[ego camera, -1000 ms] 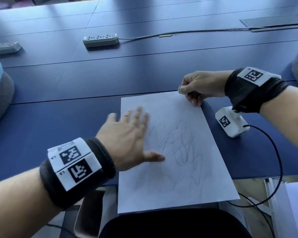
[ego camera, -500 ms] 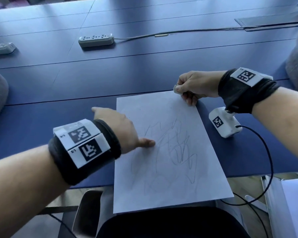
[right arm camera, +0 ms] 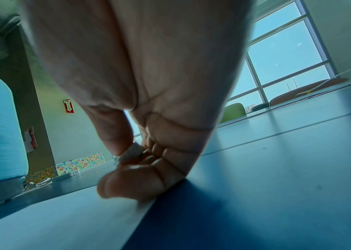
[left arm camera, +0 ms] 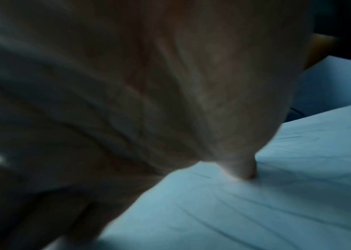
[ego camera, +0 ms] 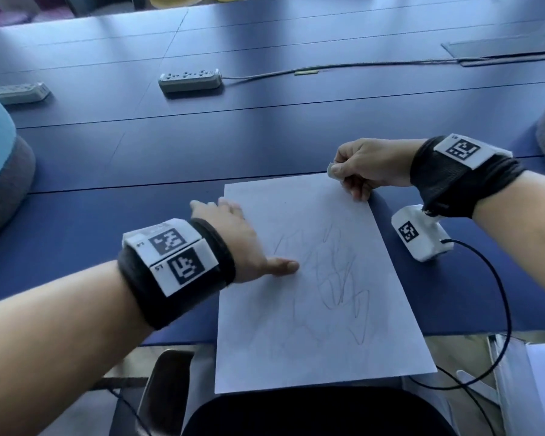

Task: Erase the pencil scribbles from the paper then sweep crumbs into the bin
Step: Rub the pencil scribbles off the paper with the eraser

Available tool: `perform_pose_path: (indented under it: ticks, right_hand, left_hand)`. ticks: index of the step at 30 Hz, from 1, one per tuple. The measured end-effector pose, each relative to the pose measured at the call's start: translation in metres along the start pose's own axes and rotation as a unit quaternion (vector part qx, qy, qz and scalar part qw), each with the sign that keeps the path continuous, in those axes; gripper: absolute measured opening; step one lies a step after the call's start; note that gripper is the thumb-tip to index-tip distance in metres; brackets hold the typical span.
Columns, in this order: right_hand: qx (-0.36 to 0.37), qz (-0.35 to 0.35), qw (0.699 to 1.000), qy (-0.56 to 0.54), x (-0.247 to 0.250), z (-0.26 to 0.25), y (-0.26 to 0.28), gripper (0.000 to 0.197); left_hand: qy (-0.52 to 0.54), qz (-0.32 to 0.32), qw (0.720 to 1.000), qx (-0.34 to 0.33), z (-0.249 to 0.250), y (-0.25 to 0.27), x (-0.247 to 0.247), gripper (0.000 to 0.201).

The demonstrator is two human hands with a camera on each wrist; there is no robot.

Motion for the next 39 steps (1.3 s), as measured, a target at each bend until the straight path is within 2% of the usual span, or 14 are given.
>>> perform_pose_path:
  ticks: [2, 3, 5, 7, 13, 16, 18, 21, 23, 26, 29, 32, 37, 39]
  right_hand:
    - [0.001, 0.001, 1.0, 0.003, -0.001, -0.001, 0.0, 0.012]
    - [0.001, 0.002, 1.0, 0.004, -0.001, -0.001, 0.0, 0.012]
    - [0.003, 0.002, 1.0, 0.003, -0.001, -0.001, 0.0, 0.012]
    - [0.003, 0.004, 1.0, 0.0, 0.0, 0.0, 0.001, 0.011]
    - [0.005, 0.008, 1.0, 0.016, -0.001, -0.001, 0.0, 0.007]
    - [0.002, 0.009, 1.0, 0.015, -0.002, -0.002, 0.001, 0.009]
    - [0.003, 0.013, 1.0, 0.013, -0.002, -0.002, 0.002, 0.009]
    - [0.007, 0.017, 1.0, 0.013, -0.002, -0.002, 0.002, 0.008]
    - [0.005, 0.02, 1.0, 0.013, -0.002, -0.001, 0.002, 0.01]
    - [0.0, 0.022, 1.0, 0.015, -0.002, -0.002, 0.002, 0.012]
    - [0.0, 0.025, 1.0, 0.013, -0.003, -0.002, 0.003, 0.014]
    - [0.004, 0.026, 1.0, 0.011, -0.002, -0.001, 0.002, 0.015]
    - [0.003, 0.021, 1.0, 0.01, -0.002, 0.0, 0.002, 0.01]
    - [0.003, 0.02, 1.0, 0.016, -0.002, -0.002, 0.001, 0.012]
  left_hand:
    - [-0.044, 0.024, 0.999, -0.001, -0.006, 0.003, 0.008, 0.117]
    - [-0.042, 0.047, 0.998, -0.012, -0.004, 0.005, 0.008, 0.121]
    - [-0.011, 0.081, 0.992, -0.098, 0.013, 0.01, 0.0, 0.126]
    - [0.033, 0.067, 0.982, -0.172, 0.023, 0.019, -0.016, 0.12]
    - [-0.041, -0.013, 0.999, 0.015, -0.035, 0.027, -0.031, 0.134]
    - [-0.004, 0.059, 0.994, -0.091, -0.004, 0.021, -0.01, 0.123]
    - [0.018, 0.068, 0.985, -0.16, 0.018, 0.016, -0.005, 0.119]
    - [-0.042, 0.034, 0.997, -0.06, 0.005, -0.001, 0.005, 0.124]
    - [-0.074, 0.065, 0.995, -0.034, 0.006, -0.009, 0.027, 0.112]
    - [0.024, 0.127, 0.985, -0.113, 0.04, -0.019, 0.045, 0.116]
    - [0.107, 0.102, 0.971, -0.189, 0.08, -0.02, 0.037, 0.114]
    - [0.116, 0.075, 0.98, -0.146, 0.062, -0.019, 0.019, 0.122]
    - [0.038, 0.007, 0.998, 0.054, -0.028, -0.012, -0.011, 0.138]
    - [0.036, 0.02, 0.997, 0.058, -0.029, -0.011, -0.007, 0.134]
Point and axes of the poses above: each hand's wrist, its own y-axis away from the middle knuckle, its own x-axis out of the back of the hand, z = x × y, the point moved 8 cm from there along -y, towards the middle knuckle, and after that the axes turned 5 degrees about z, right-handed, at the moved point
